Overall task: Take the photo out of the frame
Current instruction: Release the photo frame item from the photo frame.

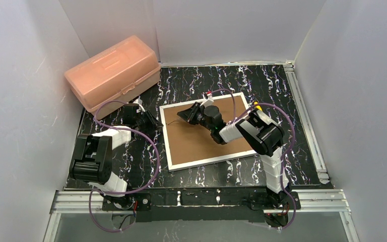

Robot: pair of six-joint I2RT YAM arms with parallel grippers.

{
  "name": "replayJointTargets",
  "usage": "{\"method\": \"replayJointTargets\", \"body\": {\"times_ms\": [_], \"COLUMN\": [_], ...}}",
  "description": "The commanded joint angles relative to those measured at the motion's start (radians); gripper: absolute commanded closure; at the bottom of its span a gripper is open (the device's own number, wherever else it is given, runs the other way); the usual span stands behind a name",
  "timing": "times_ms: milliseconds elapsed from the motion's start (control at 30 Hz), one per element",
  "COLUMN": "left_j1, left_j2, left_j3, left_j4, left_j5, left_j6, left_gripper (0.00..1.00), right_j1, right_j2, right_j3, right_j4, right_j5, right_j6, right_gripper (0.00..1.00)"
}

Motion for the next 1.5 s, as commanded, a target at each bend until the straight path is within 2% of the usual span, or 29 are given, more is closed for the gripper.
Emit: {"method": "replayJointTargets", "body": {"times_ms": [0, 533, 1133, 1467], "left_j1": [0.002, 0.003, 0.003, 0.003], "left_j2": [0.010, 0.043, 0.097, 0.111], "left_j3": [0.024, 0.033, 0.039, 0.032], "left_j4": [0.005, 0.022, 0.056, 0.080], "left_j5": [0.016, 0.034, 0.081, 0.100], "left_j6": [0.000, -0.009, -0.021, -0.036], "left_gripper": [0.79, 0.81, 0.88, 0.90], "right_j1": [-0.007, -0.011, -0.008, 0.027], "right_j2": [0.030, 0.062, 0.094, 0.042], "right_j3": [0.026, 0.034, 0.032, 0.036], "right_j4": [0.025, 0.043, 0.080, 0.027], "right_j5": [0.008, 0.004, -0.028, 0.004], "right_j6": [-0.007, 0.017, 0.066, 0.000], "right_gripper": [0.99, 0.99, 0.99, 0.99]}}
